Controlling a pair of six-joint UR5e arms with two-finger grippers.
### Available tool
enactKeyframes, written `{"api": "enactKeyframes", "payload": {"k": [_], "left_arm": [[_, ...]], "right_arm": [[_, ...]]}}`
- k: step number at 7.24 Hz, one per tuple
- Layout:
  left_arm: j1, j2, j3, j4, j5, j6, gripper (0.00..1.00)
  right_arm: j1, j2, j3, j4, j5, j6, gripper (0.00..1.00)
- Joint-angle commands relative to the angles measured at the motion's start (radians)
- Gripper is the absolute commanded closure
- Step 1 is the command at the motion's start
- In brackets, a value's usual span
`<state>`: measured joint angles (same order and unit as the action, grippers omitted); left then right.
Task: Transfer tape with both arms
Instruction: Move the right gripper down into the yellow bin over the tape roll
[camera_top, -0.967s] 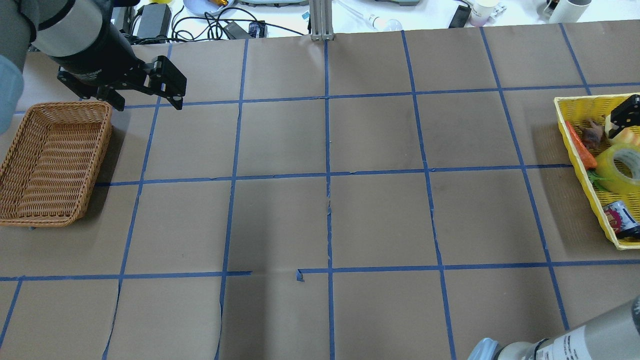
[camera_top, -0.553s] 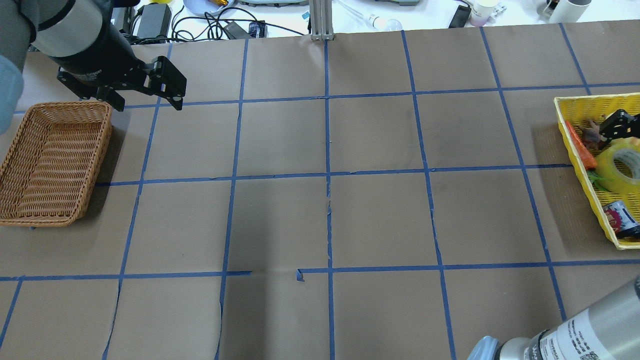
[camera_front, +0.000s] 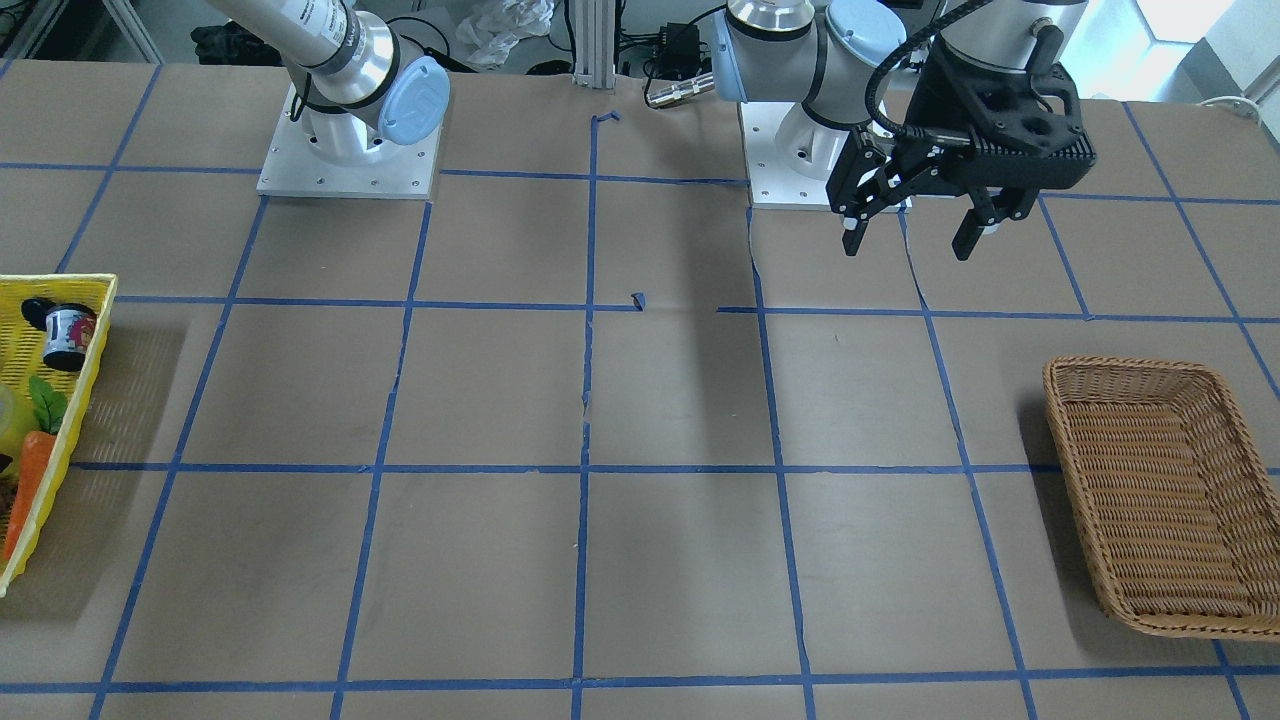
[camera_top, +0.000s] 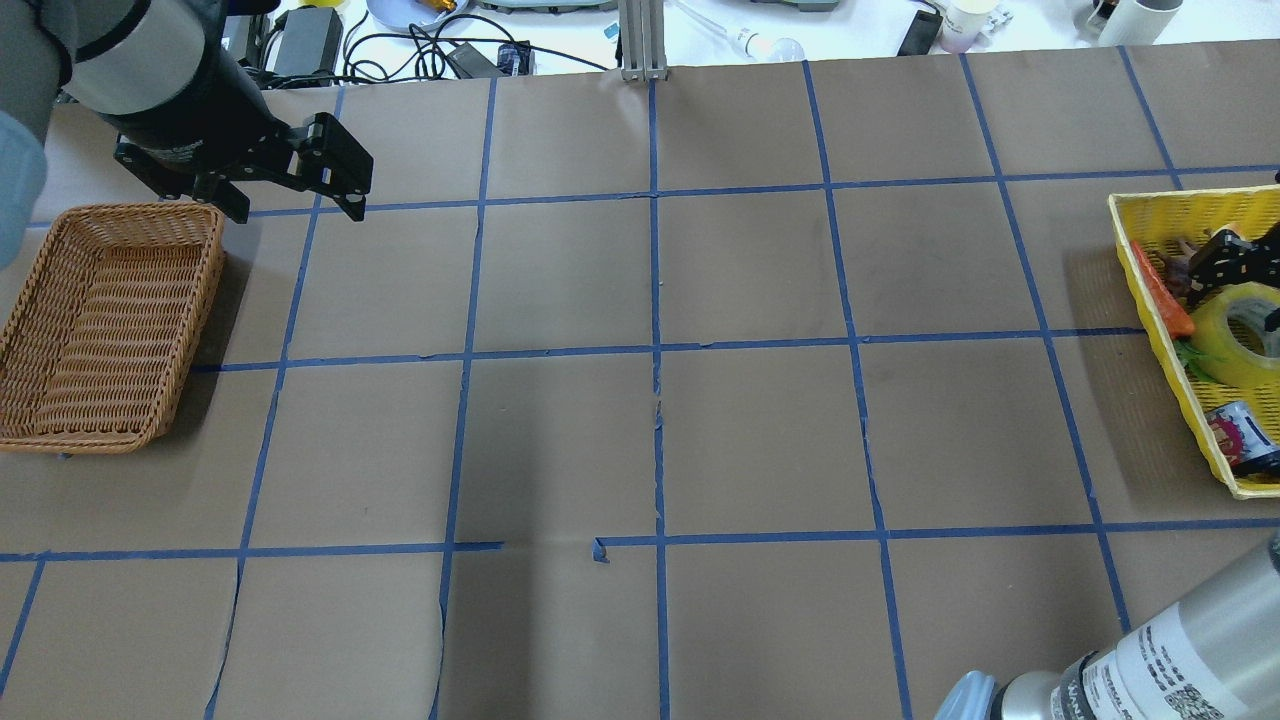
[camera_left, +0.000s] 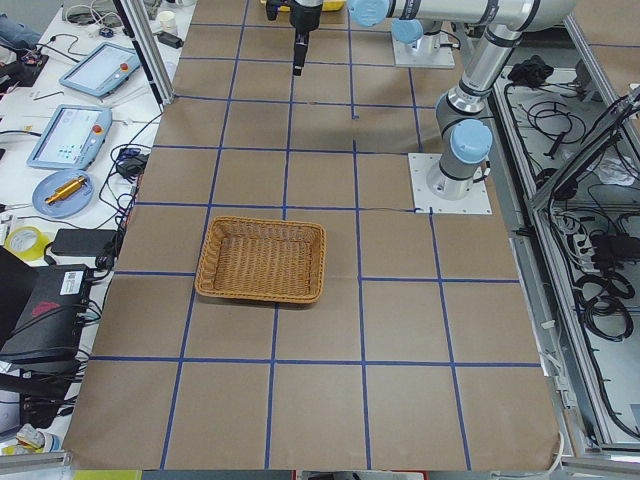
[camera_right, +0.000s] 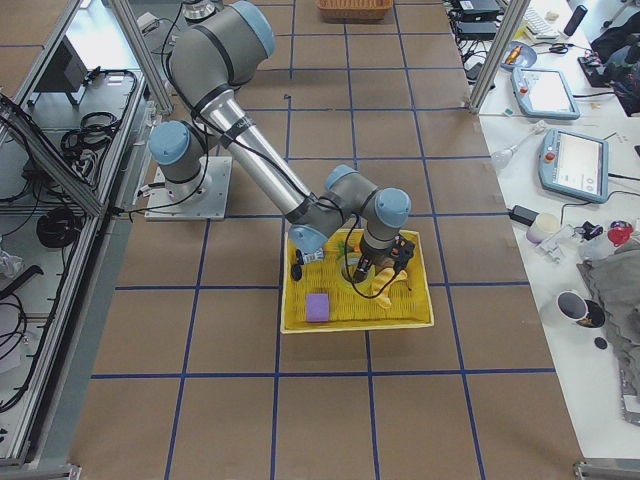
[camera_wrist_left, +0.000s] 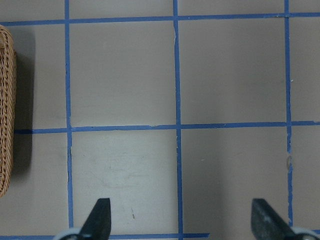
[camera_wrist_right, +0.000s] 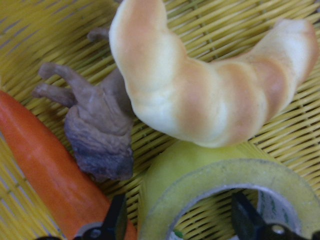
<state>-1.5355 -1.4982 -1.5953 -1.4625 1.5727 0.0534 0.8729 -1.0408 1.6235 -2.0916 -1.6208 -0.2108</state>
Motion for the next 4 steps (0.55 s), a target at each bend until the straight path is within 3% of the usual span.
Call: {"api": "enactKeyframes", "payload": {"k": [1,4], "left_arm": [[0.000,0.000,0.000,0.001,0.000,0.000,0.00],[0.000,0.000,0.000,0.001,0.000,0.000,0.00]], "right_arm": [[0.000,-0.005,-0.004,0.001,-0.001,-0.007,1.00],[0.012,-0.098,-0.014,0.074,-0.028,-0.006,1.00]]}}
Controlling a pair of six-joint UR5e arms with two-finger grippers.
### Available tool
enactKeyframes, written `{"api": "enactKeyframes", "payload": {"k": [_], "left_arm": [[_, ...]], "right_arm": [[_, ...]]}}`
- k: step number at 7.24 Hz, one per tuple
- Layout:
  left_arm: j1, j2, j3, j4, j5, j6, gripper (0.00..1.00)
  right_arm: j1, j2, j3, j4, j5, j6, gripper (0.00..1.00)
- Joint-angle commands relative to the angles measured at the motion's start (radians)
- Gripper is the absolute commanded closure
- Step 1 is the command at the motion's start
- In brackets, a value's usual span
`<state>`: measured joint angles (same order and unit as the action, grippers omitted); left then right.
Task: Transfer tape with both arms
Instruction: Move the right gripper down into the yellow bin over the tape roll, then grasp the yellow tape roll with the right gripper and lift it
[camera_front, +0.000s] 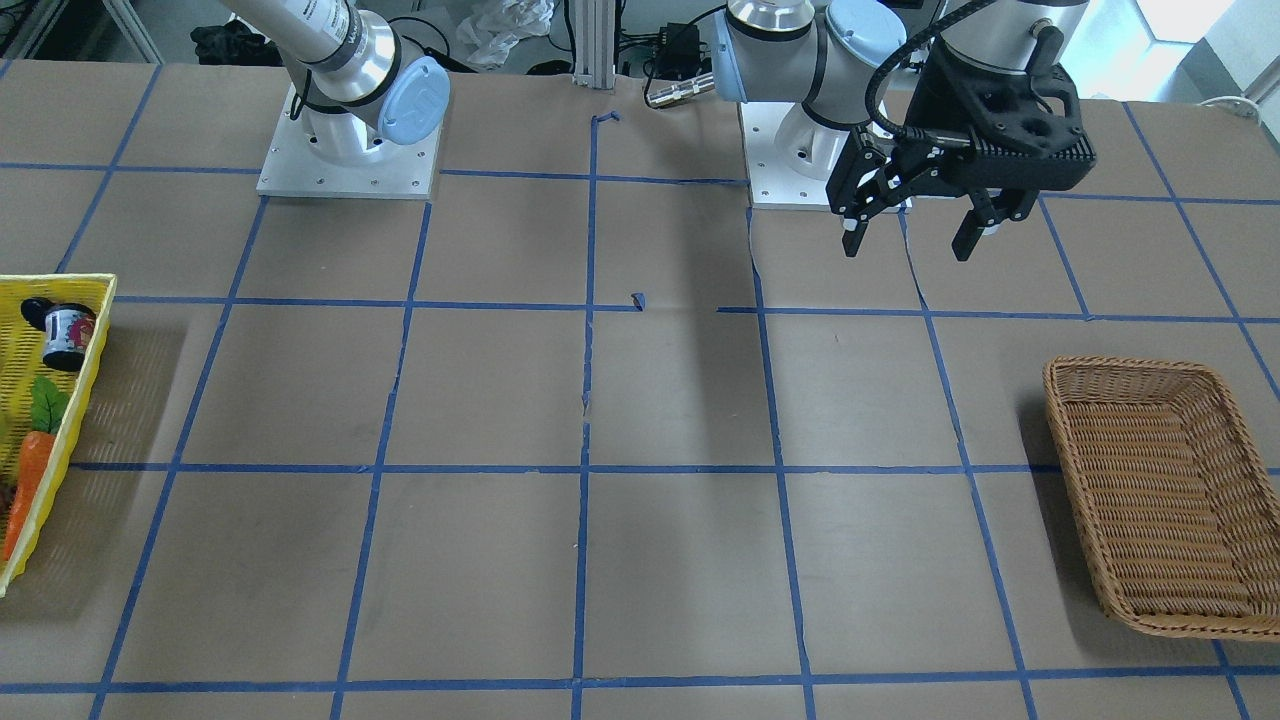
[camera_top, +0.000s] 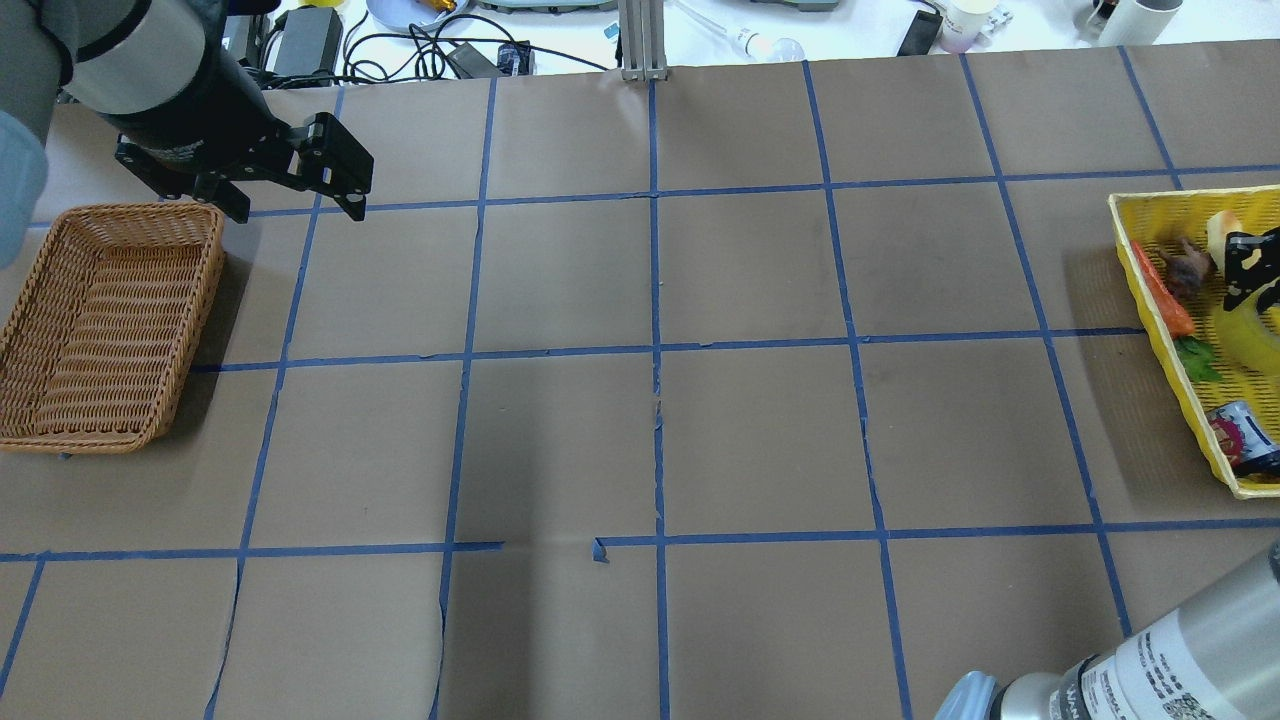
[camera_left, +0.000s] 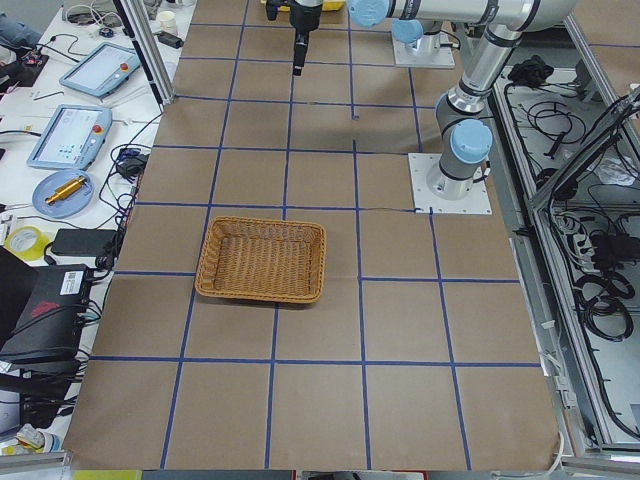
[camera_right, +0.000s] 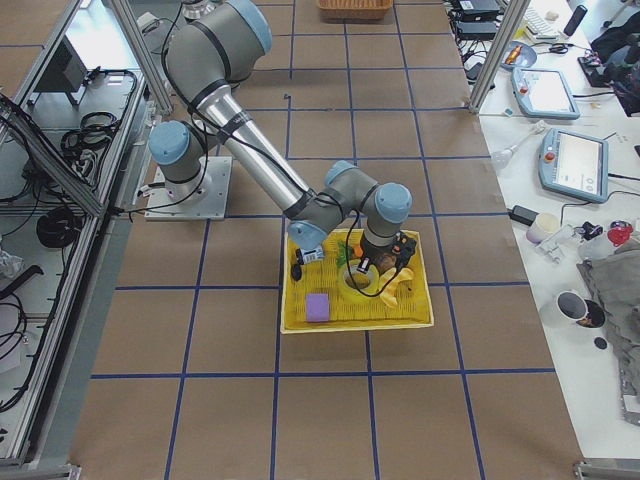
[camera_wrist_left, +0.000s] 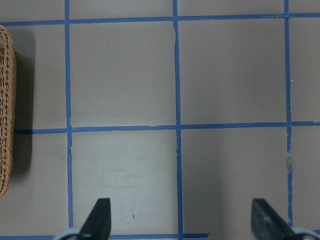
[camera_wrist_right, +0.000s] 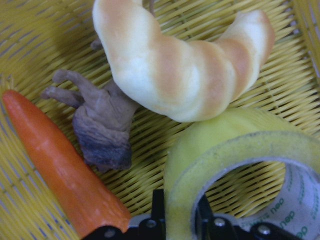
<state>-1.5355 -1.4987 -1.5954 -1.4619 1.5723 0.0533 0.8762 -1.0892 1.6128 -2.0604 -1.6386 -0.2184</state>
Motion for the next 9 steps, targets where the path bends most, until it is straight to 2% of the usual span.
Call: {"api": "enactKeyframes", "payload": {"k": [1,3,4,5,7,9], "left_arm": [[0.000,0.000,0.000,0.000,0.000,-0.001,0.00],[0.000,0.000,0.000,0.000,0.000,0.000,0.00],[0.000,0.000,0.000,0.000,0.000,-0.001,0.00],[0.000,0.000,0.000,0.000,0.000,-0.001,0.00],[0.002,0.002,0.000,0.000,0.000,0.000,0.00],[0.003,0.000,0.000,0.002,0.002,0.000,0.00]], "right_arm": [[0.015,-0.104,-0.005,0.105,-0.007,0.013,1.00],[0.080,-0.206,-0.007,0.224,0.002,0.049,1.00],[0.196,-0.265,-0.007,0.288,0.006,0.236,1.00],[0.374,-0.273,-0.007,0.296,0.028,0.439,1.00],[0.643,-0.224,-0.016,0.231,0.206,0.890,1.00],[0.823,-0.079,-0.109,0.165,0.215,1.121,1.00]]}}
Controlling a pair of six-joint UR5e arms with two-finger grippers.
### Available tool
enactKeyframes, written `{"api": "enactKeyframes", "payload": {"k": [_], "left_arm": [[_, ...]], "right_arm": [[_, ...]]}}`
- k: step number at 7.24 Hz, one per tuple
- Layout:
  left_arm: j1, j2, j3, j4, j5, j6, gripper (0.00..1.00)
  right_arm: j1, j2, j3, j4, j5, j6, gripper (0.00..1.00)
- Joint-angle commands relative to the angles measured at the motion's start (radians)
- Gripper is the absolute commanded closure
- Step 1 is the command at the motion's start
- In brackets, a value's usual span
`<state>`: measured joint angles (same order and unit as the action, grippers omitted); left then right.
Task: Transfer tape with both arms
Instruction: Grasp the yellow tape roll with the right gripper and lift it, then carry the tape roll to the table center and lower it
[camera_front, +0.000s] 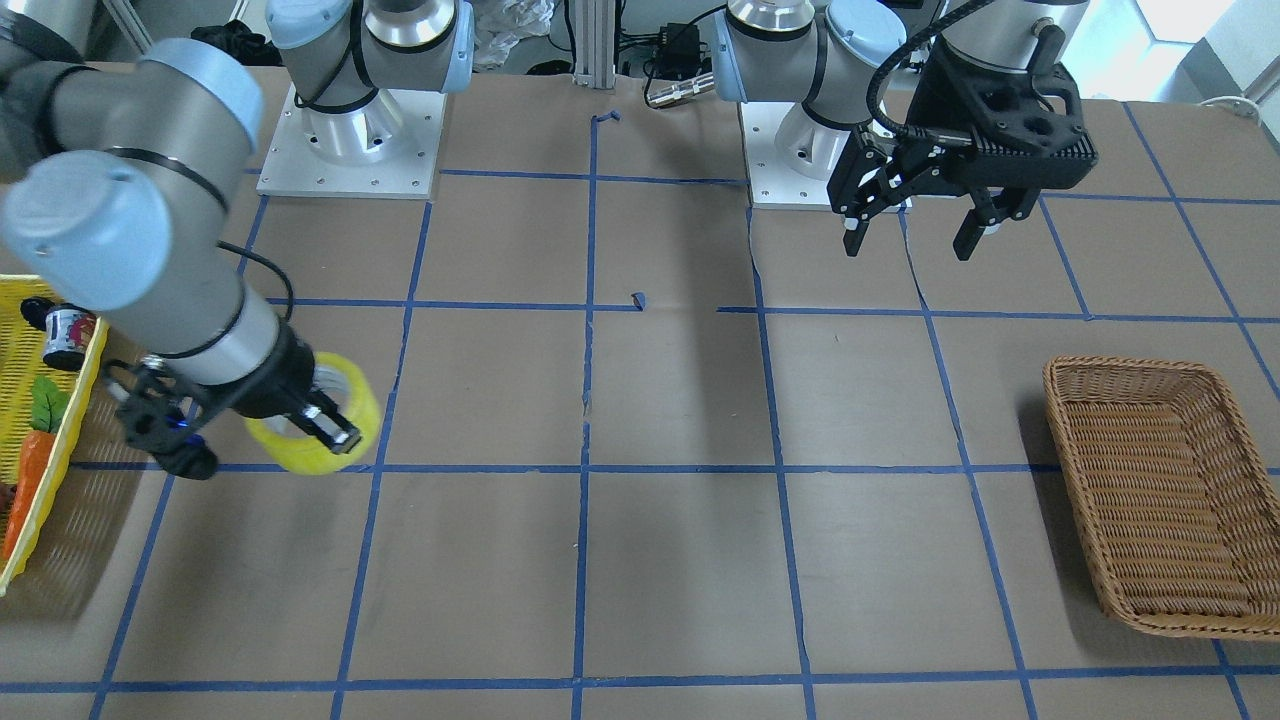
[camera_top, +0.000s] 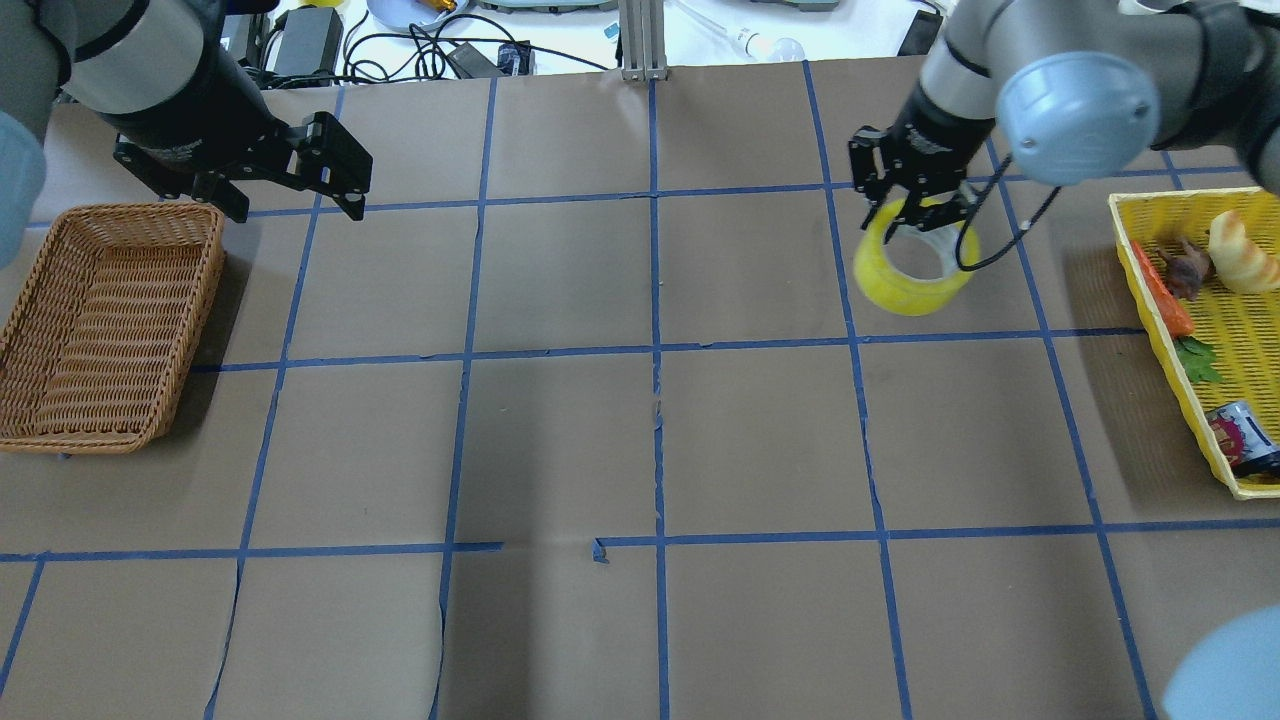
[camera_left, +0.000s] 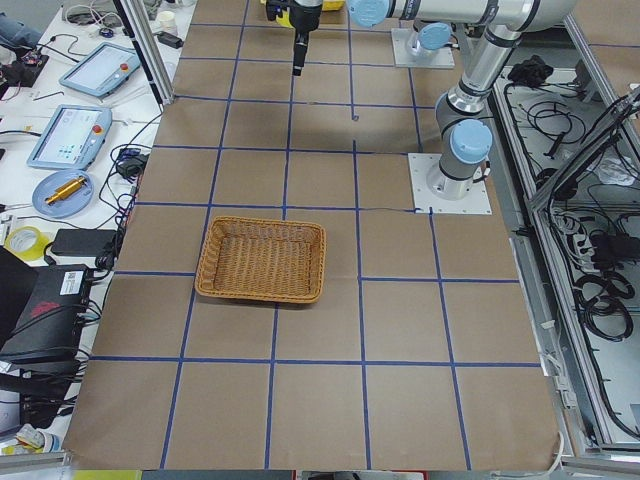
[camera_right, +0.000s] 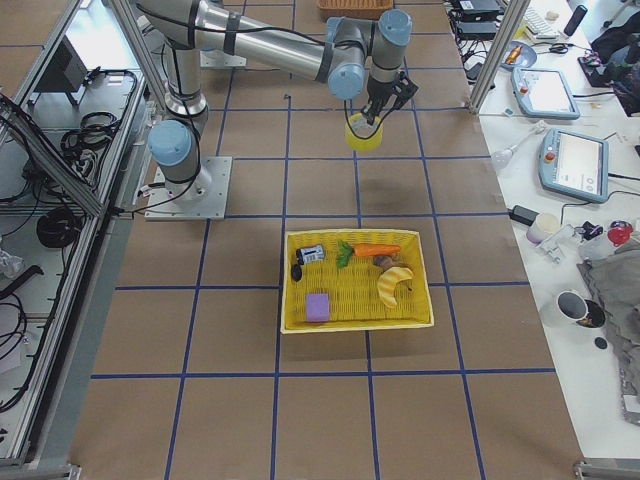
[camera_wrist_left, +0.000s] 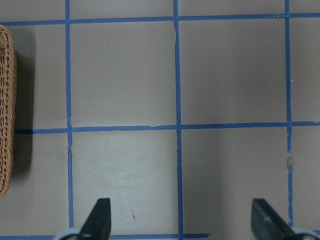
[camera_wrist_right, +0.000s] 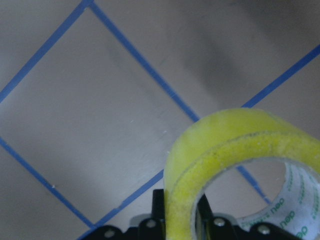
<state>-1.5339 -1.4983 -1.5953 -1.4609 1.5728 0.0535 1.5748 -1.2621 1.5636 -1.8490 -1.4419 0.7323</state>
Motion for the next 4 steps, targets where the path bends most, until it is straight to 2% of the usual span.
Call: {"api": "enactKeyframes", "payload": {"k": [1,2,4], "left_arm": [[0.001,0.000,0.000,0.001,0.001,0.000,0.00],[0.003,0.000,0.002,0.001,0.000,0.000,0.00],[0.003,0.000,0.000,0.001,0.000,0.000,0.00]], "right_arm": [[0.196,0.192,-0.138,-0.073,0.018,0.285,1.00],[0.249,0.264,-0.195,-0.088,0.018,0.371,1.00],[0.316,0.338,-0.206,-0.145,0.020,0.490,1.00]]}}
